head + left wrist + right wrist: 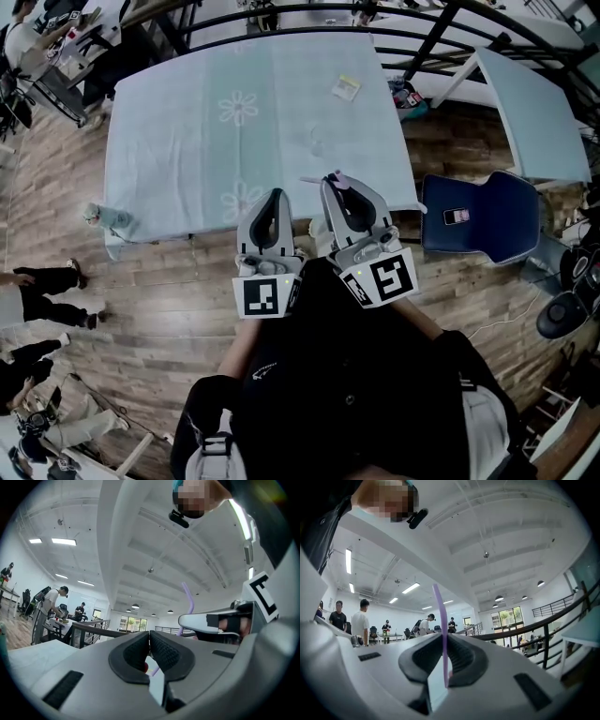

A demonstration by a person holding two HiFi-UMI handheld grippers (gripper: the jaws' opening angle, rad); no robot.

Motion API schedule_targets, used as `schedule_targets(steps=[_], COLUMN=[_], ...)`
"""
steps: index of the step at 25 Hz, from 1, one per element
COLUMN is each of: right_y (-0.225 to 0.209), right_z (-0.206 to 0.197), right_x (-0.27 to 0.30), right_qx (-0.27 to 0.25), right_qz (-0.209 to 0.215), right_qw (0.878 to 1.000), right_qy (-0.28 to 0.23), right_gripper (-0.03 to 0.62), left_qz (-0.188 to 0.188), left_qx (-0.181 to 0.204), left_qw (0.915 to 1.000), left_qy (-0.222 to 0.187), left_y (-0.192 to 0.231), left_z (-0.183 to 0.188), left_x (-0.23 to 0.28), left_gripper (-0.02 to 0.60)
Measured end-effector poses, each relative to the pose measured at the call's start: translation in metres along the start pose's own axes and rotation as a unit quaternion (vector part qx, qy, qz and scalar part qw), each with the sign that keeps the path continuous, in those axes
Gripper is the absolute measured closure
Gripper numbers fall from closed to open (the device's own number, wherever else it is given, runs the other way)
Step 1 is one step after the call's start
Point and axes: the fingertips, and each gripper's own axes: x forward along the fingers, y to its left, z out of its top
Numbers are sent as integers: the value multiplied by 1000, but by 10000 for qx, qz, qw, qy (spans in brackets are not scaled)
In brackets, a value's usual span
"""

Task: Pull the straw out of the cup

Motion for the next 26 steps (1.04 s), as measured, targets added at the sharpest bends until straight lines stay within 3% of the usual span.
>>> schedule_targets(steps=[26], right_y=[-15], right_z=[-11], right_x=[2], right_qx=[10], right_qz=[-43], right_qw=[9999], right_qy=[141], right_gripper=[559], left_qz=[-26], left_qx=[35], left_qw=[10000], left_qy=[-82], left_y=[-3], left_z=[-8], left_x=[10], left_gripper=[565])
